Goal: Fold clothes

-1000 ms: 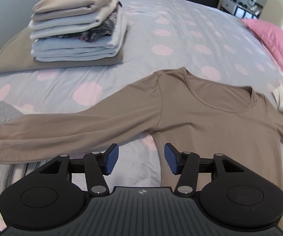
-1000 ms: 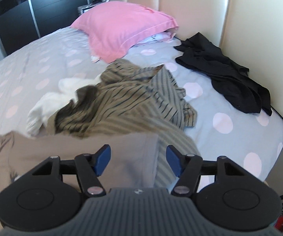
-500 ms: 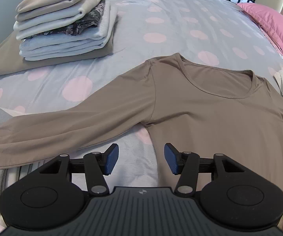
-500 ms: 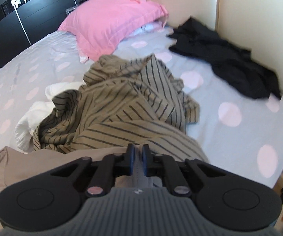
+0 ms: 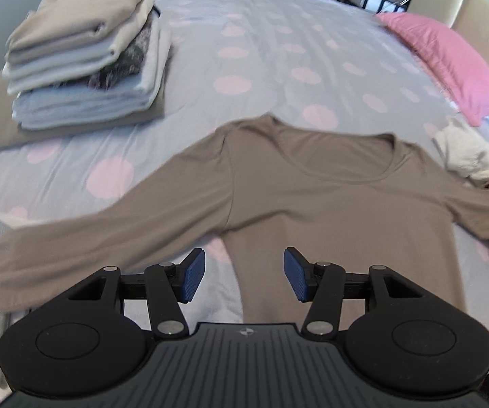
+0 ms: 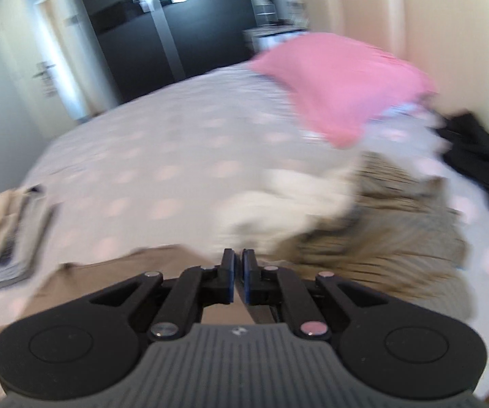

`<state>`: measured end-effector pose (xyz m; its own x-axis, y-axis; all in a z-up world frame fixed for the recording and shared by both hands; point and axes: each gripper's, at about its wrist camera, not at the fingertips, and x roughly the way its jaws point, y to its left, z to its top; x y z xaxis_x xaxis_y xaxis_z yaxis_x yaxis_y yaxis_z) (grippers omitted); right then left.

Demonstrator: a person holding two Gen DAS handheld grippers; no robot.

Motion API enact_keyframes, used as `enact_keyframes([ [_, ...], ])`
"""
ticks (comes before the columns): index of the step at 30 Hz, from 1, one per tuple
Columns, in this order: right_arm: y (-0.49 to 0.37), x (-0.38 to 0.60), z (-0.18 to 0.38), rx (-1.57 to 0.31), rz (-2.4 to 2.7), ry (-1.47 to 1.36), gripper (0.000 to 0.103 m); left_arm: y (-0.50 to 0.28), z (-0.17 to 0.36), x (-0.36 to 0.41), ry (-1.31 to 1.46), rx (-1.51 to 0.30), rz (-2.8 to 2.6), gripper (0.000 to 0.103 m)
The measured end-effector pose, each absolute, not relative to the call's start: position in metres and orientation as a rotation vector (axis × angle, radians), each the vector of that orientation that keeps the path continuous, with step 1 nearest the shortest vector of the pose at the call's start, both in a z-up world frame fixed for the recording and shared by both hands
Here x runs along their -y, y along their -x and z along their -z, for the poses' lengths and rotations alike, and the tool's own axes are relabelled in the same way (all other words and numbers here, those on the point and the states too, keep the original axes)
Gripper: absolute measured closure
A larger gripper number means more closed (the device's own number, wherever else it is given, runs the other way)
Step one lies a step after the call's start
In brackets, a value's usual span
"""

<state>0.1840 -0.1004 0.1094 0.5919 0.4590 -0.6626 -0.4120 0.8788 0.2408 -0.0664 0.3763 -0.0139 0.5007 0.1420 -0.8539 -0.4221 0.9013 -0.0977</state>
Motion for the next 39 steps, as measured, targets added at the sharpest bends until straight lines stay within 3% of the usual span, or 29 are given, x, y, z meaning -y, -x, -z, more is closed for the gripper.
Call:
enact_keyframes([
  [9,-0.145,-0.070,-0.134,-0.773,-0.796,0.022,0.097,0.062,0.002,-0.395,0.302,-0.922,-0.267,0.054],
  [12,-0.141,-0.121,-0.125,-0.798,-0.862,0.036,0.097,0.063,0.009,-0.410,0.343,-0.926,-0.259,0.060],
  [29,-0.137,-0.316,0.051,-1.099,-1.023,0.098,0.097,0.021,0.055,-0.450,0.395,-0.937,-0.097,0.060],
  [34,-0.144,-0.331,0.087,-1.169,-1.025,0.090,0.091,0.007,0.065,-0.443,0.359,-0.963,-0.080,0.055],
  [38,-0.151,-0.316,0.082,-1.147,-1.015,0.093,0.071,-0.001,0.070,-0.442,0.362,-0.973,-0.095,0.053],
  [39,-0.154,-0.308,0.078,-1.133,-1.008,0.103,0.071,-0.005,0.072,-0.442,0.357,-0.975,-0.099,0.053],
])
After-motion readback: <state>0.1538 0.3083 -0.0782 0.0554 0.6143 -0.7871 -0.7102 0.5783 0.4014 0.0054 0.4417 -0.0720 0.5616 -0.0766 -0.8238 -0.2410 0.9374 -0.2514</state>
